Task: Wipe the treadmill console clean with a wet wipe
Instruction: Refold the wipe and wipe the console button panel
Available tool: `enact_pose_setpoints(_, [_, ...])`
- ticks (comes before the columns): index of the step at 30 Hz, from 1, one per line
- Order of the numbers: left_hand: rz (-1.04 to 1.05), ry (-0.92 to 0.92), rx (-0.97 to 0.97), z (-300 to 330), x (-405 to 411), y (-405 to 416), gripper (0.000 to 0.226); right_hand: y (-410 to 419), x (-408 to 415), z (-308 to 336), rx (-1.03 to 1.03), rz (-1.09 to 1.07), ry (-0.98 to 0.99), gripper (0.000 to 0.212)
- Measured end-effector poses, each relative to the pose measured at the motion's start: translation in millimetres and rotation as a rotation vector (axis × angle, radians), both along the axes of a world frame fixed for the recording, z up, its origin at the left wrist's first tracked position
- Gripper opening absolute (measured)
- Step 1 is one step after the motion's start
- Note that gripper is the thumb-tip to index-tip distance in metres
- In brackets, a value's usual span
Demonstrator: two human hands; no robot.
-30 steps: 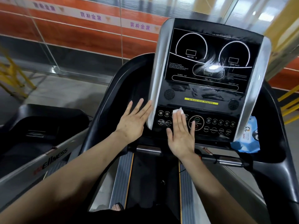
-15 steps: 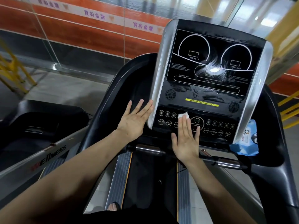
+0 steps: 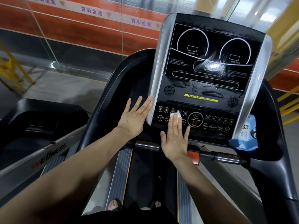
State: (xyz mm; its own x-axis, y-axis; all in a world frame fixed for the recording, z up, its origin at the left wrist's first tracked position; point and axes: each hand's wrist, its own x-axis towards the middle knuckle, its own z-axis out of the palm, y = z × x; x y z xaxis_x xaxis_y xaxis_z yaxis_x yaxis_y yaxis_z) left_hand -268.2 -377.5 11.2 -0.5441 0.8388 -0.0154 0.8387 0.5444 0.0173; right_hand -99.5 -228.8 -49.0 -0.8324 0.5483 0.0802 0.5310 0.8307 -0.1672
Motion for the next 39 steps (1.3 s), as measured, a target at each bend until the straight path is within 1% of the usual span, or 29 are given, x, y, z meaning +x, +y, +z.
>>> enact_pose_setpoints(2, [0.006,-0.013,0.0,1.5,1.5,0.8,0.097,-19.5,-16.5,-0.8,-0.03,0.103,-0.008,0.075])
enact_pose_setpoints(4, [0.008,-0.013,-0.006,3.9,2.1,0.4,0.096,-28.6,-22.6,-0.8,0.039,0.254,-0.043,0.074])
enact_pose_setpoints(6, [0.004,-0.008,-0.01,5.7,1.6,-0.6,0.095,-18.8,-15.4,2.3,0.102,0.305,-0.073,0.073])
enact_pose_setpoints(9, [0.0,-0.01,-0.013,6.4,0.0,-1.7,0.093,2.8,12.5,1.9,0.152,0.244,-0.067,0.072])
enact_pose_setpoints(12, [-0.006,-0.011,-0.013,8.0,0.8,-1.8,0.09,-0.3,17.3,-2.3,0.106,0.136,-0.07,0.074])
enact_pose_setpoints(13, [-0.01,-0.02,-0.015,9.1,1.0,-1.8,0.088,-8.0,11.1,-3.8,0.083,0.139,-0.051,0.074])
enact_pose_setpoints(15, [-0.014,-0.028,-0.012,10.0,1.2,-2.3,0.086,-24.6,-4.8,-5.5,0.067,0.219,-0.049,0.074])
enact_pose_setpoints(17, [-0.017,-0.013,-0.013,9.9,0.4,-2.7,0.086,-33.2,-16.2,-5.5,0.083,0.295,-0.084,0.074])
enact_pose_setpoints(19, [-0.024,-0.009,-0.018,8.7,-0.5,-2.4,0.087,-28.9,-14.1,-3.2,0.118,0.308,-0.089,0.074])
enact_pose_setpoints(21, [-0.021,0.002,-0.023,7.0,-1.5,-2.8,0.089,-15.1,0.4,-3.3,0.147,0.289,-0.079,0.076])
enact_pose_setpoints(24, [-0.014,0.003,-0.022,5.1,-3.4,-2.2,0.092,0.3,24.8,-4.6,0.151,0.199,-0.076,0.077])
enact_pose_setpoints(27, [-0.008,-0.008,-0.01,2.7,-2.1,-1.1,0.093,-13.0,15.0,-9.6,0.118,0.127,-0.064,0.075])
enact_pose_setpoints(29, [-0.009,-0.024,-0.006,3.2,-1.5,-0.6,0.094,-28.5,-2.8,-9.5,0.092,0.204,-0.068,0.074])
enact_pose_setpoints(31, [-0.014,-0.03,-0.001,3.7,-0.7,-0.9,0.093,-35.2,-13.2,-6.2,0.099,0.3,-0.092,0.073])
enact_pose_setpoints(32, [-0.015,-0.036,0.001,4.1,-0.9,-1.0,0.092,-33.4,-14.0,-4.4,0.114,0.315,-0.096,0.073])
enact_pose_setpoints(36, [-0.018,-0.034,0.002,4.2,-2.7,-2.5,0.094,-12.0,-2.3,2.1,0.159,0.277,-0.078,0.076])
enact_pose_setpoints(39, [-0.017,-0.043,-0.006,4.9,-3.0,-2.9,0.093,10.1,-15.8,18.4,0.21,0.289,-0.061,0.076])
